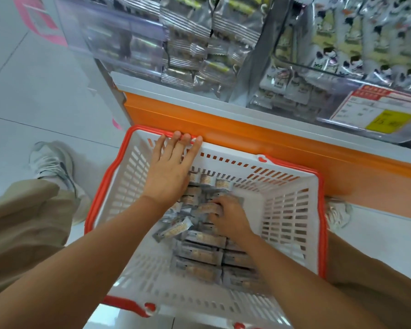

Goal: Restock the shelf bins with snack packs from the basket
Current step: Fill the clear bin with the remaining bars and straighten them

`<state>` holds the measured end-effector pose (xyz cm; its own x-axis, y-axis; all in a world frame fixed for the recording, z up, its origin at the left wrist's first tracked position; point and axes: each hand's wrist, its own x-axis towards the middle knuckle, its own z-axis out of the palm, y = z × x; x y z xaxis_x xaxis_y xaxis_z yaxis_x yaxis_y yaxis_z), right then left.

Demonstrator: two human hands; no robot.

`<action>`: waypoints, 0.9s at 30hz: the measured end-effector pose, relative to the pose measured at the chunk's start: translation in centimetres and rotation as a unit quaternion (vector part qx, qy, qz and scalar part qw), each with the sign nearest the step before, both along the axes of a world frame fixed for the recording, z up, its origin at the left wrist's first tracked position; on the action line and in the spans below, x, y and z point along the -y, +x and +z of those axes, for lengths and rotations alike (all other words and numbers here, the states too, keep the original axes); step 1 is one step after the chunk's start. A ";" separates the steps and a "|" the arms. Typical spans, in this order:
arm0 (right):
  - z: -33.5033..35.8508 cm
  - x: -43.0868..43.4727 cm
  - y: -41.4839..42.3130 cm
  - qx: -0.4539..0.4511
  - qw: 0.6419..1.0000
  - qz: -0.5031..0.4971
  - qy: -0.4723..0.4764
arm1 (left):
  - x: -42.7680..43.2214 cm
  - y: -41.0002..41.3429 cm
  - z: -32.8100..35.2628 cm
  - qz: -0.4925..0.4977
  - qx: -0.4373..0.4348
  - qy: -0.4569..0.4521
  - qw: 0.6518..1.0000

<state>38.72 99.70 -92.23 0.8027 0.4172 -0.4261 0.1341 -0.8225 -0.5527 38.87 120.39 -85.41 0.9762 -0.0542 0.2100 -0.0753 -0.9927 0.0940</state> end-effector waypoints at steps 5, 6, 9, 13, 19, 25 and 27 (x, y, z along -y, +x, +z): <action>6.3 2.1 0.7 -0.006 0.984 -0.108 0.142 | 1.0 -0.7 2.5 0.007 -0.064 -0.017 0.998; 7.7 2.4 0.7 -0.009 0.976 -0.131 0.176 | 1.2 -0.9 3.1 -0.010 -0.070 -0.024 0.997; 11.7 3.1 0.7 0.011 0.952 -0.166 0.255 | 2.4 -1.2 5.1 -0.074 -0.159 -0.114 0.978; 15.8 3.6 0.7 0.029 0.915 -0.208 0.345 | 4.3 -1.7 7.6 -0.097 -0.213 -0.272 0.933; 21.2 3.9 0.3 0.065 0.873 -0.218 0.431 | 6.3 -2.2 12.7 -0.079 -0.222 -0.460 0.856; 23.2 4.4 -2.0 0.111 0.913 -0.139 0.366 | 7.2 -3.2 16.5 -0.058 -0.192 -0.569 0.797; 23.8 4.4 -2.6 0.134 0.914 -0.127 0.361 | 7.3 -3.5 17.2 -0.061 -0.190 -0.583 0.787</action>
